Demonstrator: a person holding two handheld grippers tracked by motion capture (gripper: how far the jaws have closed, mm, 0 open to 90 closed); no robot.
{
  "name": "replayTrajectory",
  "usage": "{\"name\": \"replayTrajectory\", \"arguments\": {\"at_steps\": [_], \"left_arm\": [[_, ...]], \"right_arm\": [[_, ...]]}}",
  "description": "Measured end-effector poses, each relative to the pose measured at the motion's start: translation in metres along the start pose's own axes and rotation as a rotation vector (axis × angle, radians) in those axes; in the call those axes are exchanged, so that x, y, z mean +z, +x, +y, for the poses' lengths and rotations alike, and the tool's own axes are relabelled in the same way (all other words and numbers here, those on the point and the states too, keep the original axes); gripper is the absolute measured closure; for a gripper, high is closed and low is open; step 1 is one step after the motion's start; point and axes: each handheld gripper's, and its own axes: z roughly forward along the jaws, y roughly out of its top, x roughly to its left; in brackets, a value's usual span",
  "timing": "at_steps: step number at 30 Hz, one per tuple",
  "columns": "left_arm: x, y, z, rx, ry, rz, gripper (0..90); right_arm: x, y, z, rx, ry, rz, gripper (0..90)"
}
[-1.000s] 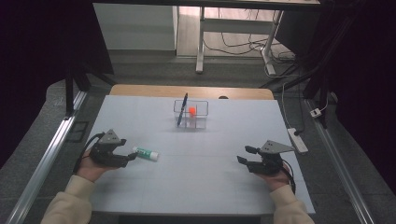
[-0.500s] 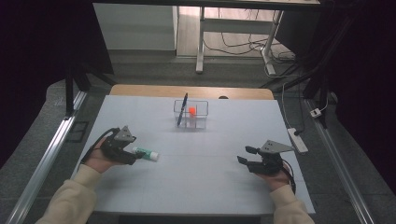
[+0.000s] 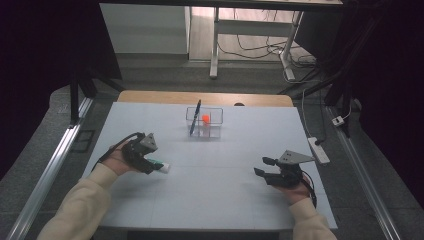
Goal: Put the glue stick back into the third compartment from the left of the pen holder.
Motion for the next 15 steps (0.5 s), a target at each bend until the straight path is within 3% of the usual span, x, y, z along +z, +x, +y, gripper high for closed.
{"name": "replayTrajectory", "arguments": {"at_steps": [7,15], "left_arm": [[0.012,0.003,0.005,0.022,0.052,-0.029,30.9],[0.024,0.0,0.01,0.086,0.101,-0.051,30.9]], "right_arm": [[0.001,-0.001,-0.001,0.004,0.001,0.003,42.0],[0.001,0.0,0.0,0.005,-0.001,0.009,41.9]]}}
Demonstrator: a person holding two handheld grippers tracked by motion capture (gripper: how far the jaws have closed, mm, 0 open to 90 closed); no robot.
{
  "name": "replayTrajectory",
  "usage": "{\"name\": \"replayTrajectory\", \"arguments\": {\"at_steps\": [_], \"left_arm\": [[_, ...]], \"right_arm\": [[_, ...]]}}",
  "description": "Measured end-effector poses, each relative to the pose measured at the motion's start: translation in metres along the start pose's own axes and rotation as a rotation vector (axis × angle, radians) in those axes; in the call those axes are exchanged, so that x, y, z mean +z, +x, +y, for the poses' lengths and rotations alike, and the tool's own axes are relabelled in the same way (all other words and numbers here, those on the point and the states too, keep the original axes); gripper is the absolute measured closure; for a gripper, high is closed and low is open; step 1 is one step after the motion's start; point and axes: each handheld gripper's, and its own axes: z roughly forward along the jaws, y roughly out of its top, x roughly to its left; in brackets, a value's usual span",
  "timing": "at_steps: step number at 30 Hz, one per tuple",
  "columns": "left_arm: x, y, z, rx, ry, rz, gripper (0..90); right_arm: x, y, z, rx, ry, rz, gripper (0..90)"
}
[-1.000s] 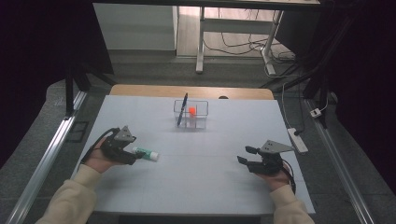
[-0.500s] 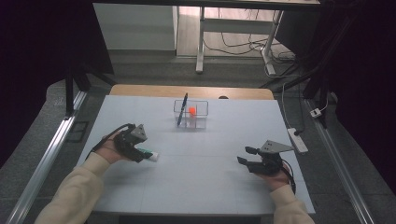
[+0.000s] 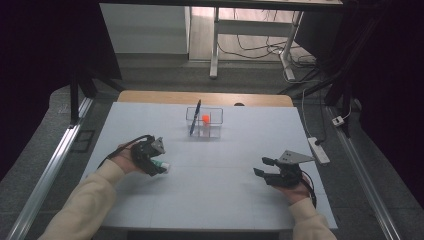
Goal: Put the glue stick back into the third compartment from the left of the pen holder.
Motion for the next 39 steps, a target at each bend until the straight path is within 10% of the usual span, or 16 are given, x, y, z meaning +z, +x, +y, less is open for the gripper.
{"name": "replayTrajectory", "arguments": {"at_steps": [15,22,39], "left_arm": [[0.014,0.0,0.009,0.069,0.073,-0.043,41.2],[0.019,0.001,0.006,0.115,0.124,0.002,56.6],[0.018,0.003,0.005,0.069,0.112,-0.001,64.9]], "right_arm": [[0.0,0.0,0.0,0.001,0.002,0.007,41.8],[0.0,0.0,0.0,0.0,0.001,0.009,41.7],[0.0,0.0,0.0,0.0,0.003,0.01,41.6]]}}
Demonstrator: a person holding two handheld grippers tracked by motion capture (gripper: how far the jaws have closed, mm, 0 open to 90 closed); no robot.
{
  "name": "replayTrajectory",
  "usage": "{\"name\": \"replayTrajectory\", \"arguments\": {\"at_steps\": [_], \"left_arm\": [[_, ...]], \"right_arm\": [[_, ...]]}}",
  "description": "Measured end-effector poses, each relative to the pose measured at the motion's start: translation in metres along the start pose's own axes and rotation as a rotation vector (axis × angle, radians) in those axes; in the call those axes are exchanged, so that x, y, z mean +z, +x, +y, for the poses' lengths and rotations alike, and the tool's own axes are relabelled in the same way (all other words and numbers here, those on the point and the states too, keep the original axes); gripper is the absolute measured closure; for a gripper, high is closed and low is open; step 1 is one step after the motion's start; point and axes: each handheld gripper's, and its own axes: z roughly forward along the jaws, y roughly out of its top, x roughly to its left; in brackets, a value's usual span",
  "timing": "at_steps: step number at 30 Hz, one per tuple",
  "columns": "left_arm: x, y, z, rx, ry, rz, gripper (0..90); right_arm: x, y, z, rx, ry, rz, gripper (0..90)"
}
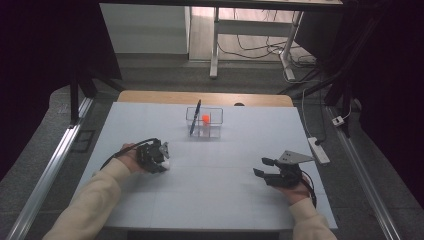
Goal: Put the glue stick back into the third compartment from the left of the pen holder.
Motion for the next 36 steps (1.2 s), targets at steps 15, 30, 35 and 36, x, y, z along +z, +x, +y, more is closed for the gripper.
{"name": "replayTrajectory", "arguments": {"at_steps": [15,30,35,36], "left_arm": [[-0.011,0.003,-0.024,-0.176,-0.175,0.028,64.8],[-0.031,0.001,-0.031,-0.261,-0.332,0.068,64.9],[-0.036,0.0,-0.034,-0.295,-0.394,0.075,64.9],[-0.037,-0.001,-0.034,-0.304,-0.408,0.072,64.9]], "right_arm": [[0.0,0.0,0.0,0.002,0.006,-0.002,41.6],[0.001,0.0,0.0,0.004,0.003,-0.001,41.5],[0.001,0.0,0.0,0.003,0.005,0.0,41.5],[0.001,0.0,0.0,0.003,0.005,0.0,41.5]]}}
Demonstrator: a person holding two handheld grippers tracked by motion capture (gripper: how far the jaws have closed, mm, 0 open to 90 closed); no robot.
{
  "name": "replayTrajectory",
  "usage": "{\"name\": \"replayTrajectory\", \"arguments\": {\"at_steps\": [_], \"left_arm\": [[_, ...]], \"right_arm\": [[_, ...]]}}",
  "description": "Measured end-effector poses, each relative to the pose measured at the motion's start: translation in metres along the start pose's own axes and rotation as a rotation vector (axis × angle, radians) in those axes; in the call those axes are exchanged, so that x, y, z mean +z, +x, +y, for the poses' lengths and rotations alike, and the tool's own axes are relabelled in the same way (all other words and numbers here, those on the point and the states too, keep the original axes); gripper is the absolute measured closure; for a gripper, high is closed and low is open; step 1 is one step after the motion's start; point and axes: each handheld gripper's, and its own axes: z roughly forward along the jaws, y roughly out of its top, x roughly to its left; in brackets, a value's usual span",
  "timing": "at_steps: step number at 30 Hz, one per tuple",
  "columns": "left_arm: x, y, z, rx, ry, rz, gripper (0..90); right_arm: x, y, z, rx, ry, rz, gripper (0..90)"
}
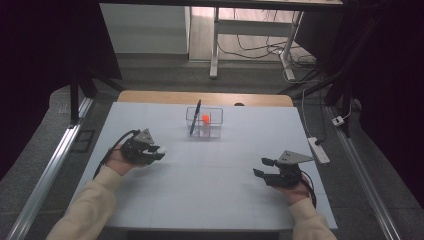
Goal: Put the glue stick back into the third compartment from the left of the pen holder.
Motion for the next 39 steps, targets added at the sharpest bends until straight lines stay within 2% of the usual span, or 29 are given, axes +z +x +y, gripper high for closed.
{"name": "replayTrajectory", "arguments": {"at_steps": [18,30,39], "left_arm": [[-0.009,-0.006,0.002,-0.081,-0.157,-0.041,64.8],[-0.005,-0.011,0.01,-0.105,-0.205,-0.058,64.8],[0.0,-0.012,0.029,-0.114,-0.243,-0.058,64.7]], "right_arm": [[0.002,0.001,0.0,-0.006,0.004,0.005,41.4],[0.003,0.003,0.001,-0.007,0.005,0.008,41.5],[0.003,0.002,0.001,-0.007,0.005,0.009,41.5]]}}
